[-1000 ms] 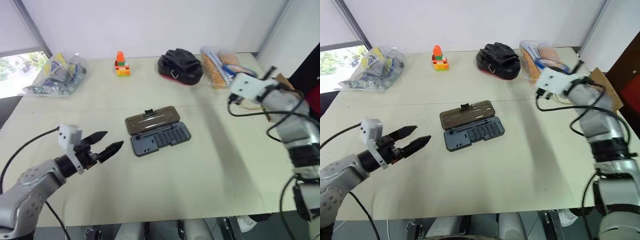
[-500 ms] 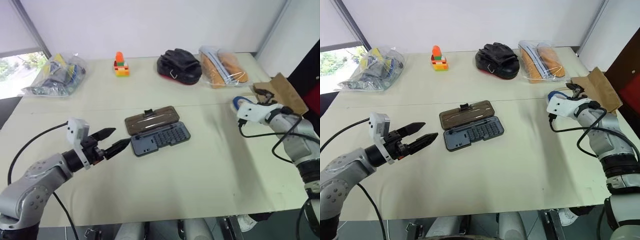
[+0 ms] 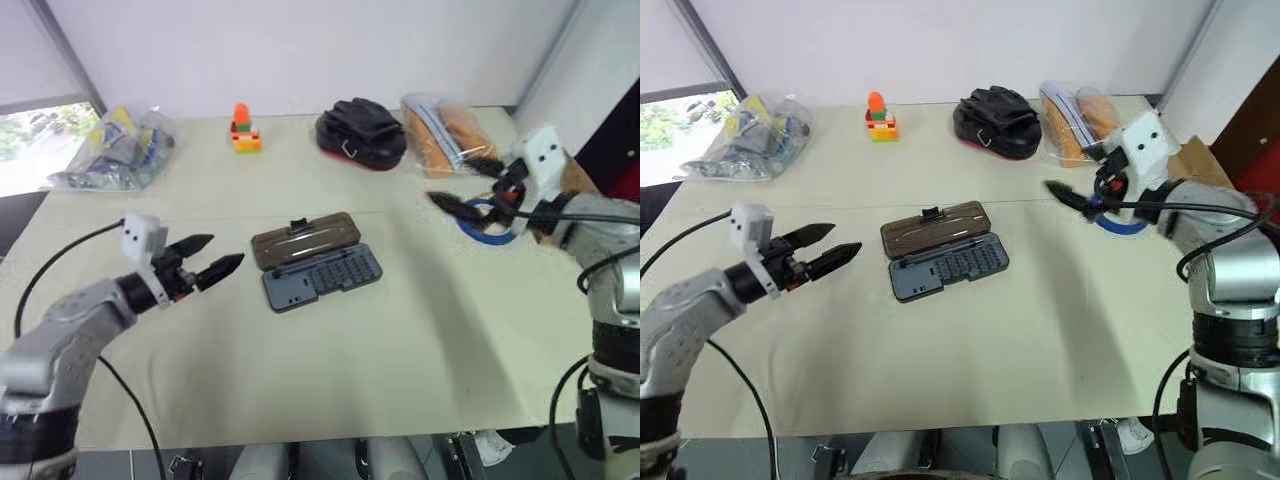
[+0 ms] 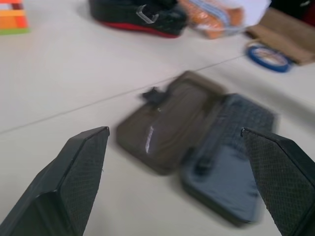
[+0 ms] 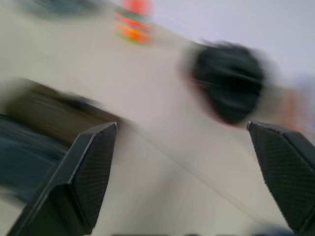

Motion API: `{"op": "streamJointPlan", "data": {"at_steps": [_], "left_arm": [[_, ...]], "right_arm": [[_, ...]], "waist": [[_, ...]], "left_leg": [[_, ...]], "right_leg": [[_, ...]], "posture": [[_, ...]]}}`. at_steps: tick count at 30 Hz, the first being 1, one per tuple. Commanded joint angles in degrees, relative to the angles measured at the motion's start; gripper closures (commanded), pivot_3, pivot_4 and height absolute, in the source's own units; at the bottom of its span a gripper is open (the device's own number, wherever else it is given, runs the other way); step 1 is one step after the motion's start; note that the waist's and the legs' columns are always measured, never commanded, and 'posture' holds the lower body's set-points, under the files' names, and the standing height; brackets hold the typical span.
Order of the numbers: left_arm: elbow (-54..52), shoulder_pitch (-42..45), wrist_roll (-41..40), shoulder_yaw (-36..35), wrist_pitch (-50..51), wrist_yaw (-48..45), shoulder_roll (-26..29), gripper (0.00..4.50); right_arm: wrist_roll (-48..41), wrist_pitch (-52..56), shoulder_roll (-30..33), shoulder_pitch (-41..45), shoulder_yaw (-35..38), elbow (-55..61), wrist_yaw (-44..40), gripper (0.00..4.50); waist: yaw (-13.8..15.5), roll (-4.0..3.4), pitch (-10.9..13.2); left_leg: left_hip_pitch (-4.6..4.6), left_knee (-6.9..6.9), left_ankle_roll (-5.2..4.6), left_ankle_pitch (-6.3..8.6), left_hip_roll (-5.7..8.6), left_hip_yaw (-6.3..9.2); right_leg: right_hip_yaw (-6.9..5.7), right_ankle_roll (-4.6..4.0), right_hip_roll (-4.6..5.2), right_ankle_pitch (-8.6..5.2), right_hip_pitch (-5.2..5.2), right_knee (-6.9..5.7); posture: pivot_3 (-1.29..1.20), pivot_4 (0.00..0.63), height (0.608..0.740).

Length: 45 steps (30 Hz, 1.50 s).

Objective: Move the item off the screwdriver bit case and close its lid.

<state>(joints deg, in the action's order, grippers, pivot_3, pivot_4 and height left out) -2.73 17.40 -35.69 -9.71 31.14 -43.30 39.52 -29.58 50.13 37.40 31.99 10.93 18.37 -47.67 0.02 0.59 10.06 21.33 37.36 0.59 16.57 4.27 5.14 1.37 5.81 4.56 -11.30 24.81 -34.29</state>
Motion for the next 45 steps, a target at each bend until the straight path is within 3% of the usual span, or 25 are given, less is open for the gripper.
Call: {"op": "streamJointPlan", "data": {"at_steps": [1,10,18,21,27,29,35,41,45], "left_arm": [[15.82,9.59,9.74,6.33,-10.98,-7.87,0.29,0.00],[59.69,36.77,24.84,14.14,-31.74,-18.23,-7.23,0.00],[76.45,44.43,35.45,17.32,-37.83,-16.77,-11.97,0.00],[78.32,44.83,38.53,18.29,-38.06,-15.68,-13.50,0.80],[79.48,44.95,41.33,17.91,-37.60,-14.79,-14.76,3.80],[79.54,45.01,41.68,17.45,-37.51,-14.71,-14.86,4.47],[79.23,44.06,45.09,19.41,-39.66,-17.16,-14.42,4.47],[75.89,44.04,50.93,25.39,-62.22,-24.14,-12.06,4.47],[75.16,44.29,51.03,26.27,-70.78,-28.89,-10.79,4.47]], "right_arm": [[-5.34,3.39,-1.33,-0.49,-2.53,5.74,0.16,0.09],[-6.38,3.81,-3.57,-3.35,-5.49,11.01,6.67,0.09],[-8.39,5.60,-5.51,-9.66,-2.49,17.96,15.00,0.09],[-9.40,6.21,-5.47,-11.19,-1.10,19.84,17.54,0.00],[-11.00,6.70,-5.04,-12.84,1.18,21.93,21.31,0.00],[-11.45,6.65,-4.67,-13.13,1.38,22.16,21.86,0.00],[-11.49,5.55,-3.67,-13.39,1.24,20.63,22.04,0.00],[-12.00,5.08,-2.04,-13.72,1.07,19.24,20.61,0.00],[-12.43,4.94,-0.85,-14.51,1.18,18.78,19.29,0.00]], "waist": [[0.30,0.00,0.00],[0.66,0.06,-0.01],[0.20,0.07,-0.01],[0.38,0.10,-0.03],[0.28,0.12,-0.07],[0.37,0.07,-0.11],[0.46,0.08,-0.11],[0.37,0.10,-0.10],[0.55,0.10,-0.10]], "left_leg": [[0.03,0.02,0.00,0.00,0.01,-0.01],[0.21,0.07,-0.08,0.05,0.10,-0.09],[0.28,0.07,-0.20,0.11,0.10,-0.17],[0.29,0.12,-0.21,0.11,0.10,-0.14],[0.13,0.22,-0.23,0.13,0.09,-0.14],[0.13,0.27,-0.26,0.14,0.09,-0.15],[0.12,0.54,-0.41,0.23,0.10,-0.14],[0.14,0.55,-0.42,0.24,0.09,-0.14],[0.21,0.55,-0.44,0.25,0.09,-0.15]], "right_leg": [[0.00,0.03,0.00,0.03,0.02,0.00],[0.00,0.31,0.10,0.19,0.19,0.03],[0.08,0.33,0.09,0.19,0.32,-0.03],[0.07,0.34,0.07,0.19,0.31,-0.09],[0.08,0.36,0.06,0.20,0.14,-0.16],[0.07,0.37,0.06,0.20,0.11,-0.17],[0.07,0.40,0.05,0.22,-0.01,-0.24],[0.07,0.41,0.05,0.22,0.00,-0.22],[0.07,0.40,0.06,0.22,0.04,-0.16]], "posture": [[0.00,0.150,0.740],[0.00,0.150,0.740],[0.00,0.150,0.740],[0.00,0.150,0.740],[0.00,0.150,0.740],[0.00,0.150,0.740],[0.00,0.150,0.740],[0.00,0.150,0.740],[0.00,0.150,0.740]]}}
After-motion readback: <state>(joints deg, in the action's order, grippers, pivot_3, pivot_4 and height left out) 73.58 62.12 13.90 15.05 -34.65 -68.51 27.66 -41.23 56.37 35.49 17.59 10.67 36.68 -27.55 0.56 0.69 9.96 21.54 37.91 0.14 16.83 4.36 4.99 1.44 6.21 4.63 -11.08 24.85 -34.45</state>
